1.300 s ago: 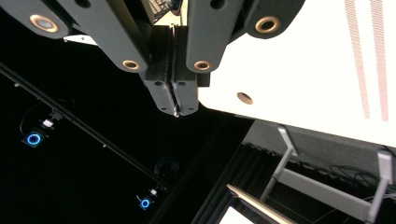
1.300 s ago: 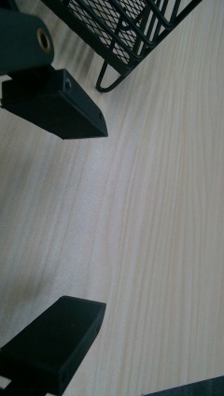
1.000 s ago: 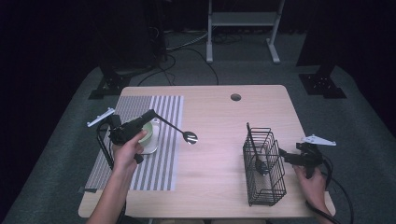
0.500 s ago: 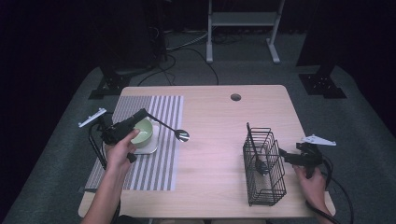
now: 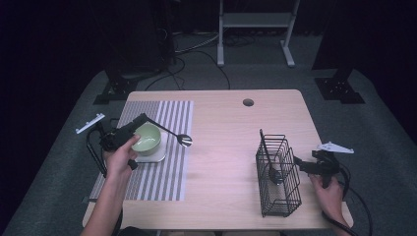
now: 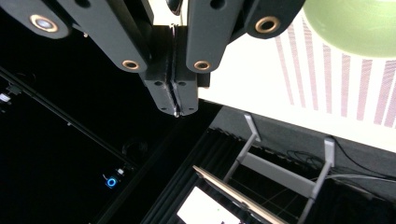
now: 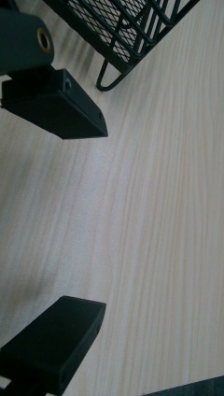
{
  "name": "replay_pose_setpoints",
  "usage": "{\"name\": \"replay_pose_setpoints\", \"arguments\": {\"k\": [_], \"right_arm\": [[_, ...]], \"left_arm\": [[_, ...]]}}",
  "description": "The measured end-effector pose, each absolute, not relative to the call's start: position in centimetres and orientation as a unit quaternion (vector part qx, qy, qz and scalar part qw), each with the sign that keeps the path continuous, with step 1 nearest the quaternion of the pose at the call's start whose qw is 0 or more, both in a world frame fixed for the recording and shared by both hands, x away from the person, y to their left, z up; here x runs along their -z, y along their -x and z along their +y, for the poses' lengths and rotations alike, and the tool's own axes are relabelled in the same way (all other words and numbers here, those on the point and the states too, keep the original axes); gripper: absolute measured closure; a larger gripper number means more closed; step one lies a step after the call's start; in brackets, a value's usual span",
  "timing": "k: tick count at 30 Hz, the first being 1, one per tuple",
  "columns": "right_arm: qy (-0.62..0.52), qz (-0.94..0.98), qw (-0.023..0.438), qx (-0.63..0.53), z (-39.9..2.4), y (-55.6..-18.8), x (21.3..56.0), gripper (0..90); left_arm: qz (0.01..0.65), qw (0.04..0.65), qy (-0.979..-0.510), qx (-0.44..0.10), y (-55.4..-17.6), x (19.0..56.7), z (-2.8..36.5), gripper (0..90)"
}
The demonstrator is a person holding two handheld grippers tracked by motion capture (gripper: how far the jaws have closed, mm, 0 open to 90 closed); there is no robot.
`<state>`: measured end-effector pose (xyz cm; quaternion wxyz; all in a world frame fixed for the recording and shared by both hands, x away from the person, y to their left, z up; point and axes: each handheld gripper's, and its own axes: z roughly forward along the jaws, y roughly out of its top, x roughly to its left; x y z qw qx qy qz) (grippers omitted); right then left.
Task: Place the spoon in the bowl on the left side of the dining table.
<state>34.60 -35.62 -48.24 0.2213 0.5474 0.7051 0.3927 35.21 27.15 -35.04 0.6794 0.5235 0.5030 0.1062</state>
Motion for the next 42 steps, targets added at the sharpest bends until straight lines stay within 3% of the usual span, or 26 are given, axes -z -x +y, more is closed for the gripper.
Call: {"name": "replay_pose_setpoints", "arguments": {"k": [42], "right_arm": [[-0.549, 0.703, 0.219, -0.396, -35.7, -34.6, 48.2, 12.3]], "left_arm": [[0.544, 0.657, -0.499, -0.155, -35.9, 35.4, 32.0, 89.5]]}}
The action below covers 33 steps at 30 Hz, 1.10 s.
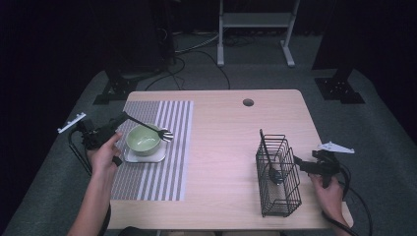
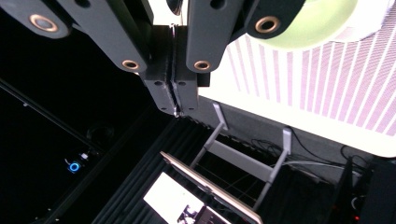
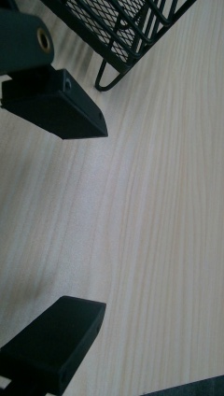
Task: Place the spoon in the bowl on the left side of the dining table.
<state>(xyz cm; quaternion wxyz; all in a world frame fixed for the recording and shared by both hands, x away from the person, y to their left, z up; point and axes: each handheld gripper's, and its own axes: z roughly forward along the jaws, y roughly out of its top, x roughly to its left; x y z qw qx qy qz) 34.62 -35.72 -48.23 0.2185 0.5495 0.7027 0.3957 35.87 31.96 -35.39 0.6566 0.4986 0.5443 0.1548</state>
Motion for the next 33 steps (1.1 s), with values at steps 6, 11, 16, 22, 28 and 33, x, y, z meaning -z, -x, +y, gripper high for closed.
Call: {"name": "replay_pose_setpoints", "arguments": {"k": [6, 11, 16, 22, 28, 33], "right_arm": [[-0.550, 0.702, 0.219, -0.396, -35.7, -34.6, 48.2, 12.3], [-0.551, 0.702, 0.219, -0.396, -35.7, -34.6, 48.2, 12.3], [-0.552, 0.701, 0.218, -0.396, -35.8, -34.6, 48.2, 12.3], [-0.552, 0.700, 0.219, -0.396, -35.8, -34.6, 48.2, 12.3], [-0.553, 0.700, 0.218, -0.396, -35.8, -34.6, 48.2, 12.3], [-0.552, 0.700, 0.218, -0.396, -35.8, -34.6, 48.2, 12.3]], "left_arm": [[0.551, 0.654, -0.493, -0.159, -35.9, 35.5, 32.5, 89.5], [0.552, 0.653, -0.492, -0.164, -36.1, 35.6, 32.9, 89.5], [0.554, 0.652, -0.490, -0.167, -36.1, 35.5, 33.3, 89.5], [0.557, 0.652, -0.485, -0.172, -36.0, 35.2, 33.9, 89.5], [0.564, 0.649, -0.478, -0.181, -35.9, 34.9, 34.9, 89.5], [0.568, 0.646, -0.474, -0.185, -36.0, 34.9, 35.3, 89.5]]}}
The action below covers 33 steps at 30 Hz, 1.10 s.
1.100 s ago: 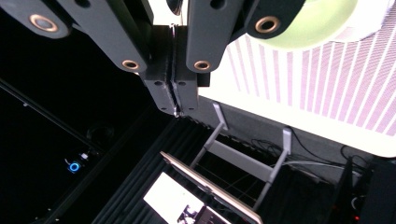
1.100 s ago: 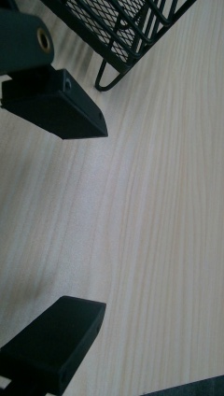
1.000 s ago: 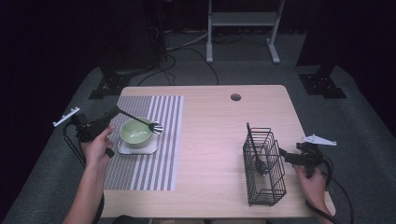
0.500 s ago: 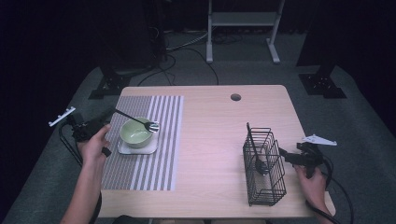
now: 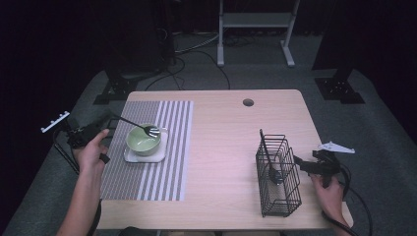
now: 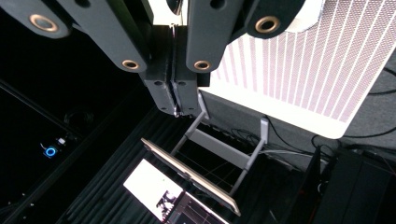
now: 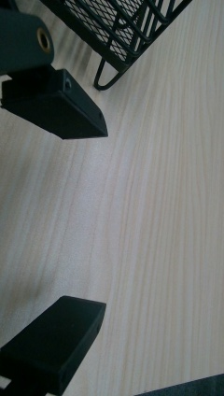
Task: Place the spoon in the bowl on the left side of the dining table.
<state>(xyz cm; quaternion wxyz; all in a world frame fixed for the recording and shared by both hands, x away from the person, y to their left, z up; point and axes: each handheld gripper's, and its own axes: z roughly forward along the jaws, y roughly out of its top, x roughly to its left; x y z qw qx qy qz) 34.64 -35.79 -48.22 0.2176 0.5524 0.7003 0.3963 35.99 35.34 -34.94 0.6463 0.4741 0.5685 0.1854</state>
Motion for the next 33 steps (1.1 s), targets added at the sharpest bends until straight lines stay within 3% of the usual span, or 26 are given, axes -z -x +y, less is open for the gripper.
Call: {"name": "replay_pose_setpoints", "arguments": {"k": [33], "right_arm": [[-0.554, 0.700, 0.218, -0.395, -35.8, -34.7, 48.2, 12.3]], "left_arm": [[0.614, 0.618, -0.443, -0.209, -35.8, 36.7, 39.3, 89.5]]}}
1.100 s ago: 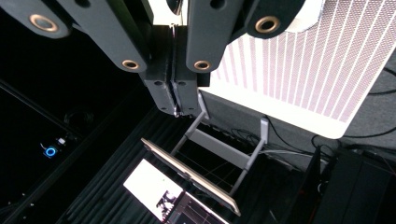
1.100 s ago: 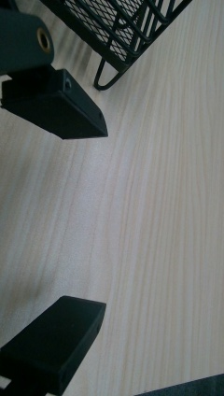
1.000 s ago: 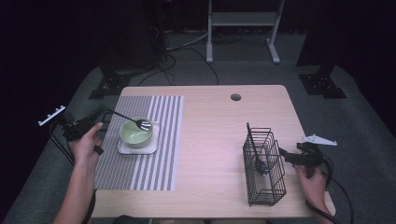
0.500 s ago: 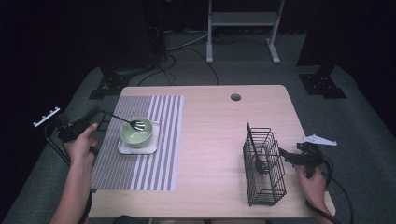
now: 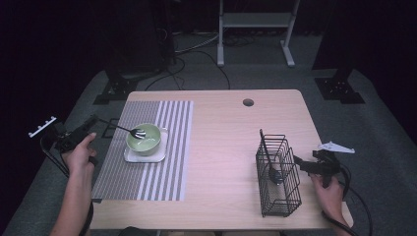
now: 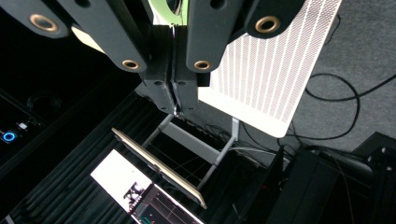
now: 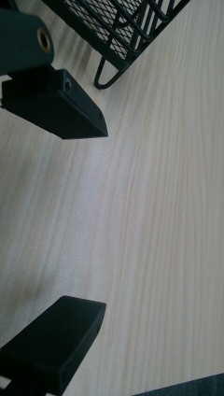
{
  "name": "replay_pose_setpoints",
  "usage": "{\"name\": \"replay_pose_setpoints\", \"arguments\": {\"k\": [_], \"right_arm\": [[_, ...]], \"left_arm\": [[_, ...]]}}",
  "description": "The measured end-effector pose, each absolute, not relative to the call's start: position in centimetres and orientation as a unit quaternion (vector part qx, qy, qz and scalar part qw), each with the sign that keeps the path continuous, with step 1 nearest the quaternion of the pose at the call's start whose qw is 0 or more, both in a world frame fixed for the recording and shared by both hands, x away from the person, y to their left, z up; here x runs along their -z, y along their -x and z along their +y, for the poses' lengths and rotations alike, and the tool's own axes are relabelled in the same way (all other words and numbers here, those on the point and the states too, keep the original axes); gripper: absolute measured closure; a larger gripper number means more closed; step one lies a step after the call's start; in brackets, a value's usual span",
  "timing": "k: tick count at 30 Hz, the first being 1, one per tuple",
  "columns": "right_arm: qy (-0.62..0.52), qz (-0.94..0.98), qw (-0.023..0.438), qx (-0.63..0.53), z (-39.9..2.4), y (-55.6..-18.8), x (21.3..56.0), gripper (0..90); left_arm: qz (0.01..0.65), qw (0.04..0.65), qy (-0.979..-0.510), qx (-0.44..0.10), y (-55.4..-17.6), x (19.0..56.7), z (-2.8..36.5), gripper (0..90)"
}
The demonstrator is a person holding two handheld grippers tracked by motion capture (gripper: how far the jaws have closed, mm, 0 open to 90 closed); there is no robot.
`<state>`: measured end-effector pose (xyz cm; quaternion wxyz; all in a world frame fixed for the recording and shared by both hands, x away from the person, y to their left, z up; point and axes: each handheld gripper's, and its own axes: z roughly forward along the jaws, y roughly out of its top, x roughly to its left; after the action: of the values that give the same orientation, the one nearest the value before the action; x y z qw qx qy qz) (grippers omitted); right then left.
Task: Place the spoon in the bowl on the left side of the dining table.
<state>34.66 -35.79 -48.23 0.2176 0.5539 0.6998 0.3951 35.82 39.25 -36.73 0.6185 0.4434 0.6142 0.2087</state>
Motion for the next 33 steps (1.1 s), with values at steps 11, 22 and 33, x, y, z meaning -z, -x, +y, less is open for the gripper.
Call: {"name": "replay_pose_setpoints", "arguments": {"k": [11, 22, 33], "right_arm": [[-0.554, 0.700, 0.217, -0.395, -35.8, -34.7, 48.2, 12.3], [-0.554, 0.700, 0.217, -0.396, -35.8, -34.6, 48.2, 12.3], [-0.554, 0.700, 0.217, -0.395, -35.8, -34.7, 48.2, 12.3]], "left_arm": [[0.627, 0.609, -0.440, -0.208, -35.9, 37.9, 39.7, 89.5], [0.635, 0.599, -0.443, -0.206, -36.1, 38.8, 39.7, 89.5], [0.636, 0.594, -0.450, -0.201, -36.4, 39.6, 39.3, 89.5]]}}
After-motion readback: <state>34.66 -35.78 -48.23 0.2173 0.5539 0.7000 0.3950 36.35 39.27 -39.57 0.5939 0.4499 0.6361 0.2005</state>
